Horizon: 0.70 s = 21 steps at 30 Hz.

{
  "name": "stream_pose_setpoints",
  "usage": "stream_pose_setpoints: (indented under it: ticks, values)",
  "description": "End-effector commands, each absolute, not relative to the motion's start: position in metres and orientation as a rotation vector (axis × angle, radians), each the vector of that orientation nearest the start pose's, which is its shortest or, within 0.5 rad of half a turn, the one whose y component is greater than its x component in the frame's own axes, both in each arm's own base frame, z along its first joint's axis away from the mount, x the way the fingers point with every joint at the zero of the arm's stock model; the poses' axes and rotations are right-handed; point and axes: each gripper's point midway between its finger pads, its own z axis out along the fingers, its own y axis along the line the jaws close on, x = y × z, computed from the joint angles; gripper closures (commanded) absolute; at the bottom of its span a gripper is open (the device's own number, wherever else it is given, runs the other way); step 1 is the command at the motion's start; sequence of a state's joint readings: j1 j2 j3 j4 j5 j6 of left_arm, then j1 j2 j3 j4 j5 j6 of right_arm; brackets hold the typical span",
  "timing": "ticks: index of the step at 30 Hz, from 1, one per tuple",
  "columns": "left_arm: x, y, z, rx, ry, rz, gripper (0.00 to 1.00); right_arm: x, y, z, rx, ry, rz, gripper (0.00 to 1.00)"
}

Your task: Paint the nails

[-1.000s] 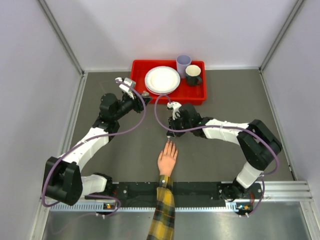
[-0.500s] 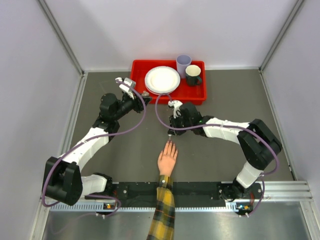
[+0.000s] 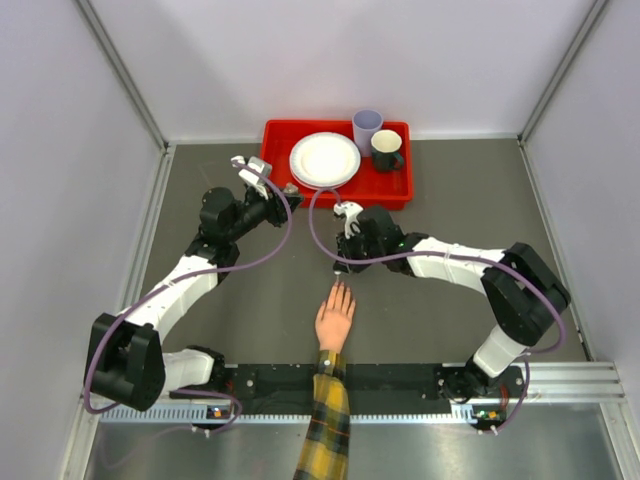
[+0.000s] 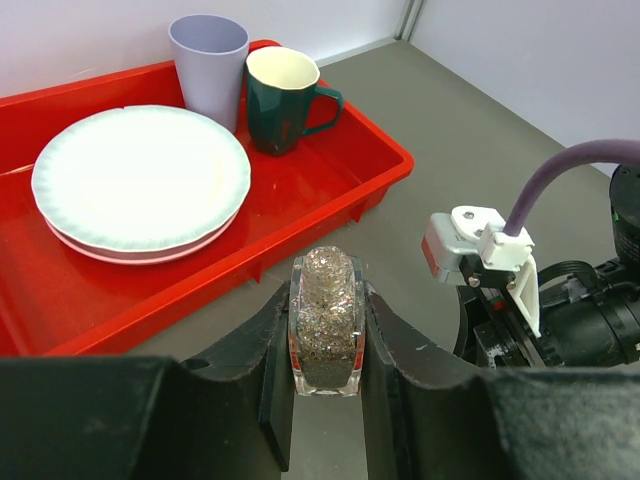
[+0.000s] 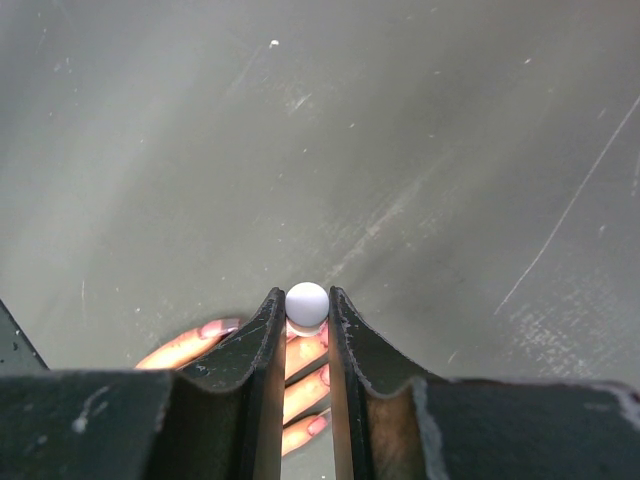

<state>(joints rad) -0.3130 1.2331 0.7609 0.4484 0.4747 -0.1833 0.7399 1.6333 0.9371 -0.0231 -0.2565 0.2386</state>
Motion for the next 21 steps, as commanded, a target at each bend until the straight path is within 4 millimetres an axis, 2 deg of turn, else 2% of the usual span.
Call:
stream_pose_setpoints:
  ticks: [1,12,21]
  values:
    - [0.354,-0.205,0.28,0.484,1.488,-0.758,1.0,0.269,0.336,0.101,-0.753,2.208,0.831,1.0]
    - [0.354,-0.205,0.281,0.486,1.487,-0.751,1.0,0.263,0.338,0.092,-0.759,2.237,0.858,1.0]
    - [0.353,-0.204,0.281,0.488,1.487,-0.748,1.0,0.268,0.341,0.087,-0.755,2.227,0.852,1.0]
